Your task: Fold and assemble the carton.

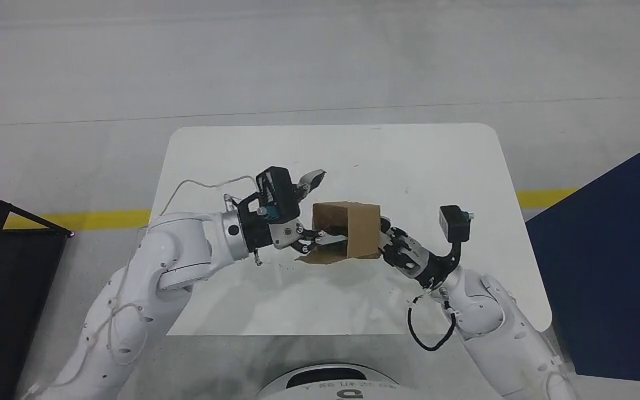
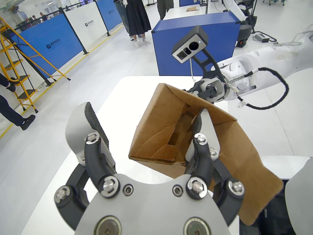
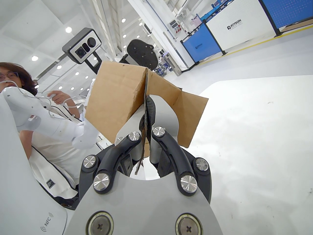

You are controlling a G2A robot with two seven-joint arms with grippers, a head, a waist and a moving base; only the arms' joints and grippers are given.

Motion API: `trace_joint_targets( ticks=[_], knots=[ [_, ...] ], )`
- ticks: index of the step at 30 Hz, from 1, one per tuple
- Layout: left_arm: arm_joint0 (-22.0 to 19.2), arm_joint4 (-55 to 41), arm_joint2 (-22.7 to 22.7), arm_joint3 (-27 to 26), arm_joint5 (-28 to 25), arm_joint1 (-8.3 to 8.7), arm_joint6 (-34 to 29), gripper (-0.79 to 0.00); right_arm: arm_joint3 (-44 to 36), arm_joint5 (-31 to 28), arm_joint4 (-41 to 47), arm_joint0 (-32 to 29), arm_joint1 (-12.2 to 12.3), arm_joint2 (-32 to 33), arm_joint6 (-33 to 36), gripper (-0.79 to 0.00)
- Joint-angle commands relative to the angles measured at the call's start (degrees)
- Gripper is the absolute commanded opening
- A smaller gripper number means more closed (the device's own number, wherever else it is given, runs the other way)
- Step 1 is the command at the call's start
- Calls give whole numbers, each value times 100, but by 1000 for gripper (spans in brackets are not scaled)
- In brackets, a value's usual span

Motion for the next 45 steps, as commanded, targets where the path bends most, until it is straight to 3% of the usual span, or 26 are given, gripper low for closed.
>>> trace_joint_targets(
  ticks=[1,6,9,15,20,27,32,35,45],
  knots=[
    [93,-251,-350,-26,52,31,123,0,0,-21,59,-2,3,20,8,-785],
    [593,-897,-1454,-61,67,133,340,0,2,-105,246,-85,14,87,-16,-785],
    [1032,-808,-1974,-95,-72,187,311,0,-8,-114,306,-136,18,129,-33,-785],
    [1963,-337,-1919,-106,-739,200,726,0,-93,-15,279,-245,9,205,-186,-785],
    [2274,-142,-1618,-194,-964,174,1092,0,-176,116,147,-346,2,273,-279,-785],
    [2157,-424,-1249,-261,-937,141,1070,-3,-299,325,-126,-491,-9,297,-320,-785],
    [1896,-777,-952,-222,-507,106,713,-132,-371,369,-207,-569,-16,292,-350,-785],
    [1709,-1048,-775,-181,-365,85,512,-166,-410,382,-264,-607,-18,292,-359,-785],
    [1375,-1350,-556,-106,-151,53,190,-145,-463,379,-345,-667,-21,326,-358,-785]
  ],
)
